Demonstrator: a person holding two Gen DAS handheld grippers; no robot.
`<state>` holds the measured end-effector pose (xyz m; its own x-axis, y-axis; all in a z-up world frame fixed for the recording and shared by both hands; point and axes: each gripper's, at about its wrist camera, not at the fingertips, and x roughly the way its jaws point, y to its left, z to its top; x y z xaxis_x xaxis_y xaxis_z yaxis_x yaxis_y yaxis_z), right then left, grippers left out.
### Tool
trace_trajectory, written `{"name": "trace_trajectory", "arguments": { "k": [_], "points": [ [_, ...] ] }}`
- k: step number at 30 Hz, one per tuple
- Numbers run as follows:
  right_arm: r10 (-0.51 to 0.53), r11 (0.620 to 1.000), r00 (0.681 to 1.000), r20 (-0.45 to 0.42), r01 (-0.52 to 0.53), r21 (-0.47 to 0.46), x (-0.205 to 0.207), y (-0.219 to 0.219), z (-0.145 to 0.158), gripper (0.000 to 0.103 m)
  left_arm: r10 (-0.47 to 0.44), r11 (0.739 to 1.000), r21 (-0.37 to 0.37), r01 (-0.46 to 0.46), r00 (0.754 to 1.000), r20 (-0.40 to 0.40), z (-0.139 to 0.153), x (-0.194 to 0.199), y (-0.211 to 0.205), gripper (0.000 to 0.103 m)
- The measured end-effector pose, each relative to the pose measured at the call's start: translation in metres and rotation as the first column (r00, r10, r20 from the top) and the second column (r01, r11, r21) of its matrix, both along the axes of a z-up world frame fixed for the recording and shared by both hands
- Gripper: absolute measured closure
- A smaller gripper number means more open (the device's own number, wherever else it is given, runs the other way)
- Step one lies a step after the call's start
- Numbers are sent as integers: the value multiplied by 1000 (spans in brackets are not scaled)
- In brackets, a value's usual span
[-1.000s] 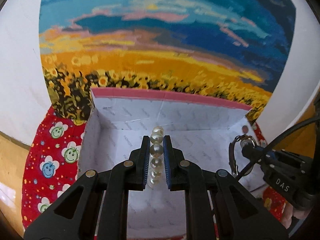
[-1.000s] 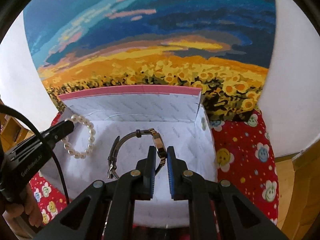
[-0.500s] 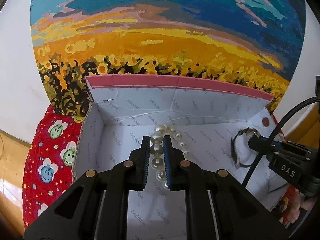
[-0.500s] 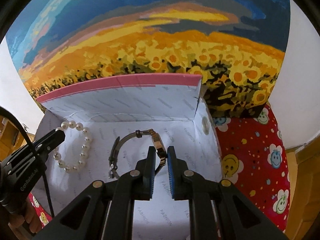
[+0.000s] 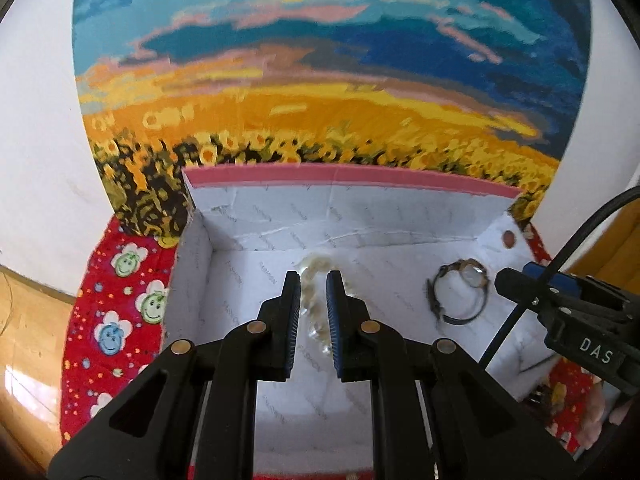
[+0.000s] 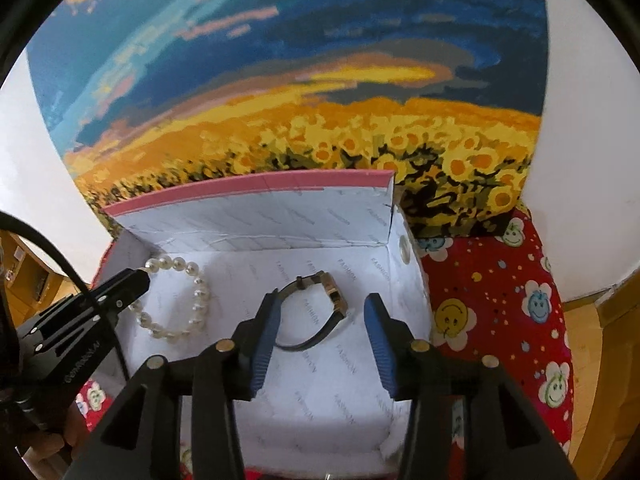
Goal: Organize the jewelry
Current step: 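Open both grippers to release the pearl bracelet and watch inside the box, then withdraw both open grippers from the box back over the cloth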
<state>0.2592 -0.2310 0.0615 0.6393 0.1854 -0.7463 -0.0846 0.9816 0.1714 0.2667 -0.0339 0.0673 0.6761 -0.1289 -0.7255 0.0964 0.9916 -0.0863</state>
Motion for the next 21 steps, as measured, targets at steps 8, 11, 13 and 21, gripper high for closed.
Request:
{"name": "trace_trajectory", "arguments": {
  "k": [8, 11, 13, 21],
  "points": [
    [9, 1000, 998, 66, -10, 21, -41, -3, 34, 49, -16, 1000, 15, 15, 998, 62, 37, -38, -6, 91],
    [20, 1000, 996, 87, -21, 14, -60, -1, 45, 49, -24, 1000, 2, 24, 996, 82, 49, -54, -6, 91],
    [30, 999, 995, 98, -32, 14, -71, -3, 50, 49, -28, 1000, -7, 29, 996, 90, 55, -67, -4, 91],
    [53, 998, 991, 121, -56, 18, -117, 5, 61, 49, -46, 999, 13, 45, 995, 90, 72, -120, 7, 91]
  ]
}}
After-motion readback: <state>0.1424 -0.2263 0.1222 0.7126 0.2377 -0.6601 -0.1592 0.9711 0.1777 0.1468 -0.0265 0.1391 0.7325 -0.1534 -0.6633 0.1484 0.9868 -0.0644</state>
